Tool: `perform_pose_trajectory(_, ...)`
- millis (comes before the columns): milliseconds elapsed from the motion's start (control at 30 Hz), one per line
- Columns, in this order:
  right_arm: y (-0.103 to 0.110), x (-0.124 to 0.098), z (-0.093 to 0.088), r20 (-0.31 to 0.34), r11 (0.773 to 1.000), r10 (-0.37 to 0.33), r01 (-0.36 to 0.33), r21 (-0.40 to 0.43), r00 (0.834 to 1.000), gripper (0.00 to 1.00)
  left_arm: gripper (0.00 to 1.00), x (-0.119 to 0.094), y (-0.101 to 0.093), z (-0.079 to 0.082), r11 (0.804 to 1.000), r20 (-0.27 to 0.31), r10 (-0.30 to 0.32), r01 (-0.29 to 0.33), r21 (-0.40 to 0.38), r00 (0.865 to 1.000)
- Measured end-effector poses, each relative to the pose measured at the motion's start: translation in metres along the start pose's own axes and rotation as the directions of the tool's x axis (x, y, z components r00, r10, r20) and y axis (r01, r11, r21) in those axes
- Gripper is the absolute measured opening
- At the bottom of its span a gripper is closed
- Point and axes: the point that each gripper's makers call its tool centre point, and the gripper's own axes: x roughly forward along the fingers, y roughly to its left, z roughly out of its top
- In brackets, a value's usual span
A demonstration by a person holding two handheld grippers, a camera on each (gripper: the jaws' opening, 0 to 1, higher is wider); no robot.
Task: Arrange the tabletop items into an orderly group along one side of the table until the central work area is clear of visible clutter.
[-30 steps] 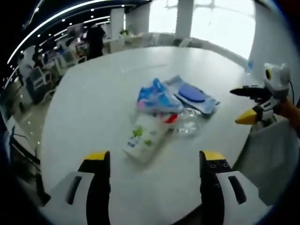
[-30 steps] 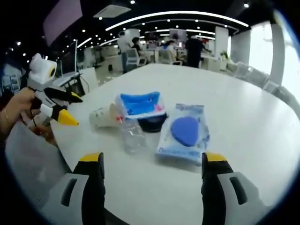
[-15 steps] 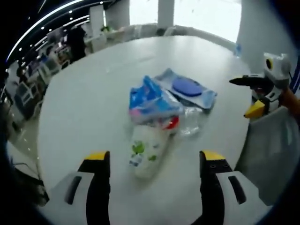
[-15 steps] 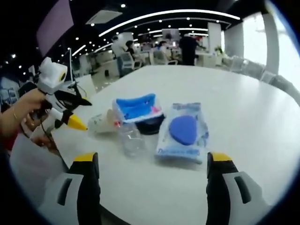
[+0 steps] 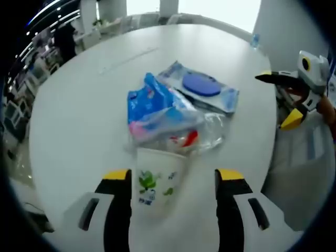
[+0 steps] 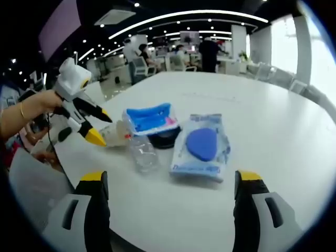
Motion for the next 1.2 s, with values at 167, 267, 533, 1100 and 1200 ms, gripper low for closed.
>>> perform_pose_trajectory(167,-0.002,0.0,-0.001,-0.001,1.0,-0.004,0.004,0.015,1.0,0.98,0.56,0.007,0.004,0.002,0.999,-0.027,0.015,-0.014,0.049,1.0)
perform_pose_trajectory(267,-0.003,0.0,-0.001,-0.002,1.0,-0.008,0.008,0.013,1.0,0.98,0.53,0.01,0.005,0.001,0.999,-0.044,0.013,-0.011,0.053,0.999)
perform_pose_trajectory(533,-0.001,0.001,-0.003,-0.012,1.0,0.002,-0.002,0.013,1.0,0.98,0.45,0.019,0.013,-0.007,1.0,-0.109,0.014,-0.011,0.023,0.994)
perform_pose_trajectory(1100,-0.004,0.001,-0.005,-0.023,1.0,-0.008,0.008,0.015,1.0,0.98,0.38,0.016,0.014,-0.009,0.998,-0.076,0.0,-0.004,-0.058,0.997)
perform_pose_trajectory(1200,-0.003,0.001,-0.005,-0.021,1.0,-0.001,0.001,0.017,1.0,0.97,0.38,0.01,0.014,-0.008,0.999,-0.051,0.005,-0.007,-0.053,0.999)
